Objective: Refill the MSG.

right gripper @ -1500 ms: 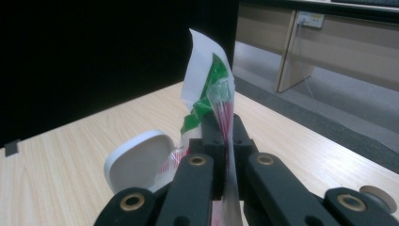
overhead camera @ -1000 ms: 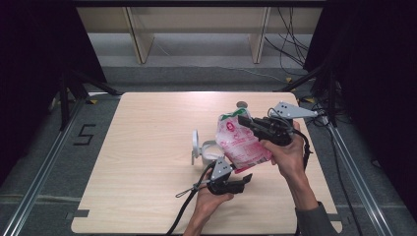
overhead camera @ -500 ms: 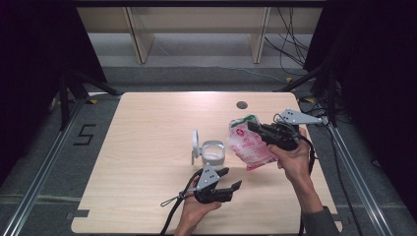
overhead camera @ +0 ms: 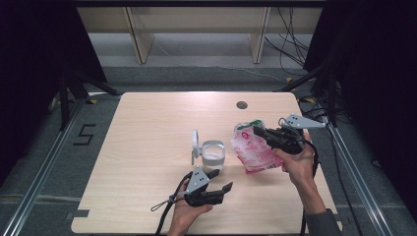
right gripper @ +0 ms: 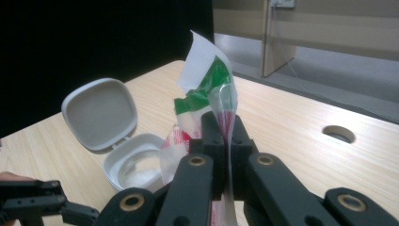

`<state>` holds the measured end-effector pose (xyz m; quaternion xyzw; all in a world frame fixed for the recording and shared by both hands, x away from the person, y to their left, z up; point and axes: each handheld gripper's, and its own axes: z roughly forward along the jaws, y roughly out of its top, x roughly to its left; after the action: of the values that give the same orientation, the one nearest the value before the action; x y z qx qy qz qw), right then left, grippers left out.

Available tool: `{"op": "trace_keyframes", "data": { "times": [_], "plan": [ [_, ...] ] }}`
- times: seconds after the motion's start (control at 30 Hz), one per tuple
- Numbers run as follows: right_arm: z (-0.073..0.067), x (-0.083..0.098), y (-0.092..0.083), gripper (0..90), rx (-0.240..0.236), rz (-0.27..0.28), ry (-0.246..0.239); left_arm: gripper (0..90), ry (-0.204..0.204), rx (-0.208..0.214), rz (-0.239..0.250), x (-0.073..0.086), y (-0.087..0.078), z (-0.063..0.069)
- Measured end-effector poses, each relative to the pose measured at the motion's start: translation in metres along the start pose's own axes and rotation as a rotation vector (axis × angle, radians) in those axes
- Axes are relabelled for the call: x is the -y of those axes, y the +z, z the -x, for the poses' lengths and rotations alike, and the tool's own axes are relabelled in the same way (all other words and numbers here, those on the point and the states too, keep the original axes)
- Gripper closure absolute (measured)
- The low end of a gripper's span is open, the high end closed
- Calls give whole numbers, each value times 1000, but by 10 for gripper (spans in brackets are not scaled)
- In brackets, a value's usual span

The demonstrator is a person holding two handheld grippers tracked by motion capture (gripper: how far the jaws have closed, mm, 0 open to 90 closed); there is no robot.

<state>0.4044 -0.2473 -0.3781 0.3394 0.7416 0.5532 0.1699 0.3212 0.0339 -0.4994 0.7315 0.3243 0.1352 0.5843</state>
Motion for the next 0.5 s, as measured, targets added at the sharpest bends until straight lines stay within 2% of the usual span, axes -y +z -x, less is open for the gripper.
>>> {"op": "trace_keyframes", "data": {
  "times": [0.03, 0.07, 0.1, 0.17, 0.2, 0.27, 0.3, 0.37, 0.4, 0.43, 0.5],
  "plan": [
    [1, 2, -3, 900, 15, 6, 11, 352, -5, -2, -2, 0, 0, 0],
    [3, 3, -4, 900, 11, 7, 5, 350, -4, -1, -5, 0, -1, -1],
    [2, 3, -6, 900, 24, -1, 25, 348, -7, -7, -8, 0, -1, -1],
    [4, 5, -11, 900, 40, -3, 17, 348, -18, -9, 0, 0, -2, 0],
    [7, 6, -12, 900, 39, 6, -5, 348, -7, -9, -8, 0, -3, -1],
    [7, 8, -16, 900, 56, -1, 12, 348, -16, -12, -3, 0, -3, -2],
    [7, 8, -18, 900, 61, -3, 8, 348, -23, -9, 3, 1, -3, -2],
    [11, 10, -23, 900, 101, -15, -44, 348, -16, -16, -5, 0, -5, -3],
    [13, 12, -23, 900, 103, 2, -43, 348, -18, -14, -3, 1, -5, -3],
    [11, 13, -26, 900, 108, -25, -3, 348, -16, -15, -3, 1, -5, -3],
    [13, 15, -28, 899, 134, -12, -16, 348, -21, -20, -4, 1, -5, -3]
  ]
}}
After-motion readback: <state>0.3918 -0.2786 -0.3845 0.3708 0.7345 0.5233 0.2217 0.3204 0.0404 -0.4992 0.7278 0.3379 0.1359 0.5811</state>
